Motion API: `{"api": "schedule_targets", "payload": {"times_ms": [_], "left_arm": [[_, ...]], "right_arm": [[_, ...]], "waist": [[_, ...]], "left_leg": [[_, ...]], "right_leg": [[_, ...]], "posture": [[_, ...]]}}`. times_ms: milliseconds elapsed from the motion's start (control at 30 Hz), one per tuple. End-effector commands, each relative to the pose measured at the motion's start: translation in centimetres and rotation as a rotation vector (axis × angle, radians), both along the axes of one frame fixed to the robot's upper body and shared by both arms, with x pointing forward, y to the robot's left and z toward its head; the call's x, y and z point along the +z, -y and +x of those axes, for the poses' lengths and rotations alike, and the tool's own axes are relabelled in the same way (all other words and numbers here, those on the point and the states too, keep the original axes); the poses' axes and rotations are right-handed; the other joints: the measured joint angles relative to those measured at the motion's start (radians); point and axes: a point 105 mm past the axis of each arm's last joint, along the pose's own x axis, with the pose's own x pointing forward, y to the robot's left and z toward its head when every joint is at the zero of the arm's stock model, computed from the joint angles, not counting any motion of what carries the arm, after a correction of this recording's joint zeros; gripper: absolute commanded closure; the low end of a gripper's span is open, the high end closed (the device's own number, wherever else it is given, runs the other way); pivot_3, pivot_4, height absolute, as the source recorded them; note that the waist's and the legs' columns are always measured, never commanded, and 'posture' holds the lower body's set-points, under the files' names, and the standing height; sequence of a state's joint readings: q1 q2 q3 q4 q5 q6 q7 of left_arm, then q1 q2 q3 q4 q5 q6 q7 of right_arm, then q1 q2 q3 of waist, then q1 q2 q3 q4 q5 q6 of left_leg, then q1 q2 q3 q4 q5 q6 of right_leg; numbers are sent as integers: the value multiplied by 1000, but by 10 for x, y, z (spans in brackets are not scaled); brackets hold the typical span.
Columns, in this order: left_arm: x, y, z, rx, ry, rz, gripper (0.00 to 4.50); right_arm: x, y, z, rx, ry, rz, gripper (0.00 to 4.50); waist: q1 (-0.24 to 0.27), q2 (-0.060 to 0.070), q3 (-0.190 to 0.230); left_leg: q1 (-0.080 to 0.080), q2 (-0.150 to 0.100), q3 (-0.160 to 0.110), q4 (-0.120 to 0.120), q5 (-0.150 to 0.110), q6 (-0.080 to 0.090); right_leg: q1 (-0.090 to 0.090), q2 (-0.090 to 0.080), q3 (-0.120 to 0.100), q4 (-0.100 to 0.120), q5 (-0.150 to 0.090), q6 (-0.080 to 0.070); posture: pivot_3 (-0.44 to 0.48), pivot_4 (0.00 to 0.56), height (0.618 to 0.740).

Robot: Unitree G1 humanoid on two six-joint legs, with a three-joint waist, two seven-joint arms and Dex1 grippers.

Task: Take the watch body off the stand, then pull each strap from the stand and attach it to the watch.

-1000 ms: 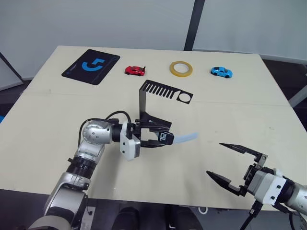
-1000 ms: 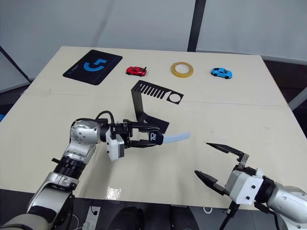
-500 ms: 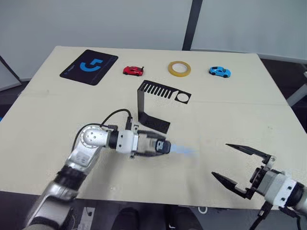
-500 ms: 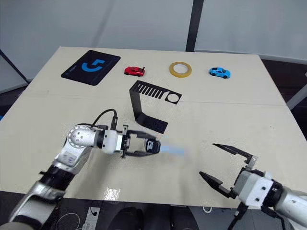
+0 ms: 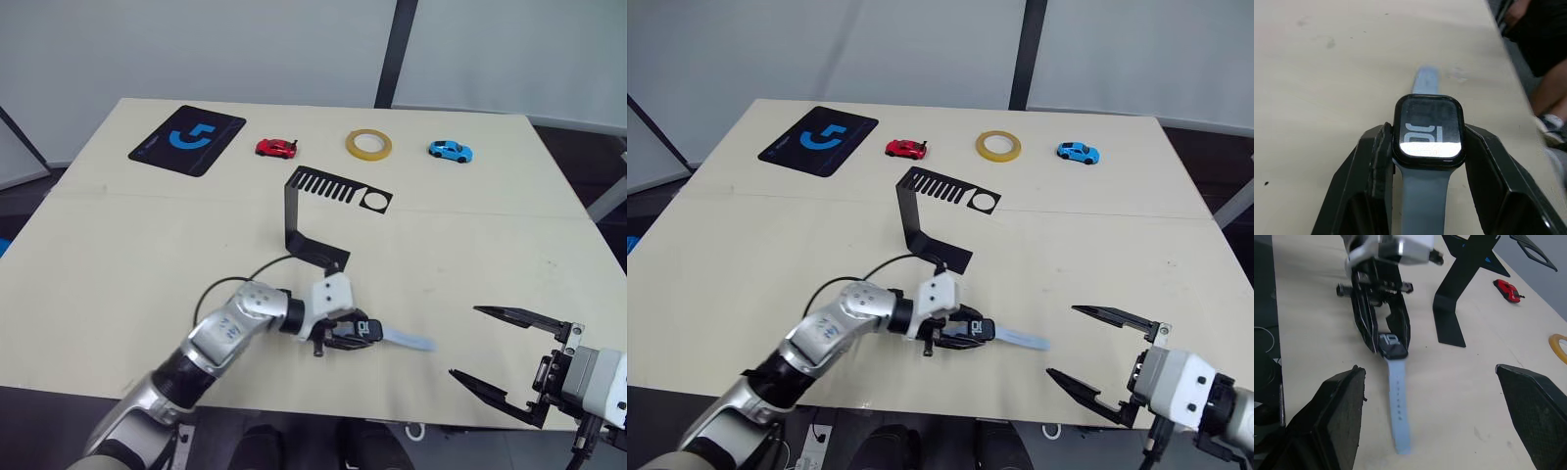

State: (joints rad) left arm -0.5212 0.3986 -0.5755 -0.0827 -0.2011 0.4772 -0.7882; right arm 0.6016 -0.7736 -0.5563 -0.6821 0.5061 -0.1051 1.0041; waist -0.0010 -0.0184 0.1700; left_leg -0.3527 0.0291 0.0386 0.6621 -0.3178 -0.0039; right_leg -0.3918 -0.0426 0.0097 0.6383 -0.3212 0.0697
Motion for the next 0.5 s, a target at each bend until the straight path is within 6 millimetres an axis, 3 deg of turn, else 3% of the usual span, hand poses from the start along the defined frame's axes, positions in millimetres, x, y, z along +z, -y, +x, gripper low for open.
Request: {"api": "schedule_targets", "payload": {"times_ms": [33, 167, 400, 433, 500], "left_arm": [[-4, 8, 10, 28, 92, 17, 2825], [-12, 3, 16, 37, 161, 55, 2825], [-1, -4, 11, 24, 138, -17, 2825], [1, -4, 9, 15, 129, -22, 1822], [8, -4, 10, 17, 156, -49, 1029]], "right_arm": [[7, -2, -3, 13, 27, -14, 59], [6, 0, -2, 6, 12, -24, 59], [1, 11, -1, -12, -28, -34, 59], [0, 12, 0, -14, -33, -35, 0], [0, 15, 2, -20, -36, -35, 0]], "waist": [[0, 0, 0], [1, 0, 0], [0, 0, 0], [1, 0, 0], [0, 0, 0]], "left_leg": [[-1, 0, 0, 0, 0, 0], [-1, 0, 0, 0, 0, 0], [0, 1, 0, -1, 0, 0], [0, 1, 0, -1, 0, 0], [0, 1, 0, -1, 0, 0]], "right_leg": [[-1, 0, 0, 0, 0, 0], [0, -1, 0, -1, 0, 0], [0, -1, 0, 0, 0, 0], [0, -2, 0, 0, 0, 0], [0, -2, 0, -1, 0, 0]], "posture": [[0, 150, 740], [0, 150, 740], [0, 150, 740], [0, 150, 740], [0, 150, 740]]}}
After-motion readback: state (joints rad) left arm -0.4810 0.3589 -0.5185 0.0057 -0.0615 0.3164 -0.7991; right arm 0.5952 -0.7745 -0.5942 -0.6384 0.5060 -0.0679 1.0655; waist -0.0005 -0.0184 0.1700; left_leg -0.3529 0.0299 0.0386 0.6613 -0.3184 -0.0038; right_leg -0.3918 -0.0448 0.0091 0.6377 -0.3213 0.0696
